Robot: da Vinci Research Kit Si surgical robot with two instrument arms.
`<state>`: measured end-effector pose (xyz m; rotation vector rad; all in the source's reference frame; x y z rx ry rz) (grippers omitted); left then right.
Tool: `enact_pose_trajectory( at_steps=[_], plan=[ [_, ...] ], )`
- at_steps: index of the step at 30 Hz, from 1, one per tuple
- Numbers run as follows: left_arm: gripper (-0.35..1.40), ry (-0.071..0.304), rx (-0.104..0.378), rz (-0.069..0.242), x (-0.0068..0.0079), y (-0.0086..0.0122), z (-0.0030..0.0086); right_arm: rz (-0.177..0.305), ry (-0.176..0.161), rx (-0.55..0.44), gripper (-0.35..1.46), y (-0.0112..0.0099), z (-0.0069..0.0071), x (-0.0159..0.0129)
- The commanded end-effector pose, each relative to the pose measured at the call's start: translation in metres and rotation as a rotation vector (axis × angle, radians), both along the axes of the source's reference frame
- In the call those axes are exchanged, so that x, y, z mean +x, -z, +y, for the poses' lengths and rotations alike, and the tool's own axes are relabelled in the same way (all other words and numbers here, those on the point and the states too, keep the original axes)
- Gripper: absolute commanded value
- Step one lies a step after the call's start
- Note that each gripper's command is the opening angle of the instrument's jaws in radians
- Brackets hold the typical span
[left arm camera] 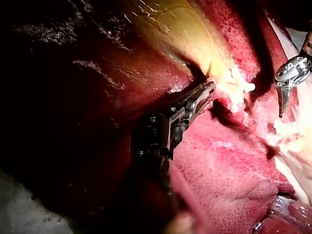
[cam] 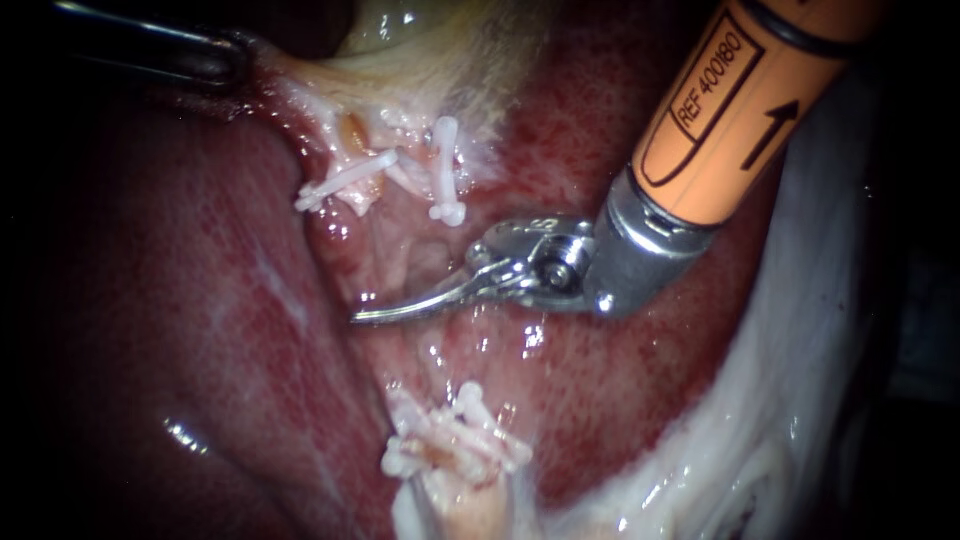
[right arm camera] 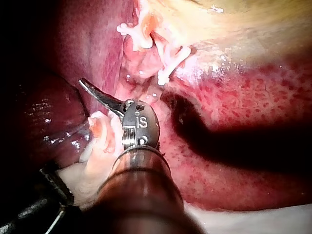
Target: Go back from the cut right tube
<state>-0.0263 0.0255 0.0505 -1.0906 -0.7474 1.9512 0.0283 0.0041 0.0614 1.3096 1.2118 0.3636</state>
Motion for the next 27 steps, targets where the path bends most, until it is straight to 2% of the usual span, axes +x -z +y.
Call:
enact_pose_trajectory(
  at_steps=[1,3,5,6,8,10,12,16,19,21,23,25,27],
  plan=[
    [-0.35,0.000,0.000,0.000,0.0000,0.0000,0.0000,0.000,0.000,0.000,-0.35,0.0001,0.0000,0.0000],
    [-0.35,-0.001,0.000,0.000,0.0000,0.0000,0.0000,-0.005,-0.001,0.005,-0.35,0.0001,0.0000,0.0001],
    [-0.35,-0.001,0.000,0.000,0.0001,0.0001,0.0000,0.011,-0.014,-0.026,0.21,0.0001,0.0000,0.0002],
    [-0.35,-0.001,0.000,0.000,0.0001,0.0001,0.0000,0.011,-0.021,-0.031,0.61,0.0001,0.0000,0.0003],
    [-0.35,-0.001,0.001,-0.001,0.0001,0.0001,0.0000,0.004,-0.032,-0.033,1.01,0.0000,0.0001,0.0005],
    [-0.35,-0.001,0.001,-0.001,0.0001,0.0001,0.0000,-0.011,-0.057,-0.037,1.25,0.0000,0.0001,0.0008],
    [-0.35,-0.001,0.001,-0.001,0.0001,0.0002,0.0000,-0.026,-0.083,-0.040,1.36,0.0000,0.0002,0.0010],
    [-0.35,-0.001,0.001,-0.001,0.0001,0.0003,0.0000,-0.044,-0.128,-0.061,1.43,-0.0002,0.0001,0.0011],
    [-0.35,0.000,0.001,0.000,0.0002,0.0004,0.0001,-0.052,-0.155,-0.105,1.40,-0.0001,-0.0001,0.0006],
    [-0.35,0.002,0.000,0.001,0.0003,0.0004,0.0001,-0.088,-0.175,-0.177,1.40,0.0002,-0.0003,0.0001],
    [-0.35,0.001,0.000,0.001,0.0004,0.0004,0.0001,-0.148,-0.204,-0.301,1.43,0.0006,-0.0006,-0.0007],
    [-0.35,0.003,-0.002,0.002,0.0004,0.0004,0.0001,-0.185,-0.198,-0.451,1.43,0.0011,-0.0010,-0.0018],
    [-0.35,0.002,-0.001,0.002,0.0005,0.0004,0.0002,-0.225,-0.195,-0.560,1.43,0.0015,-0.0012,-0.0028]
  ],
)
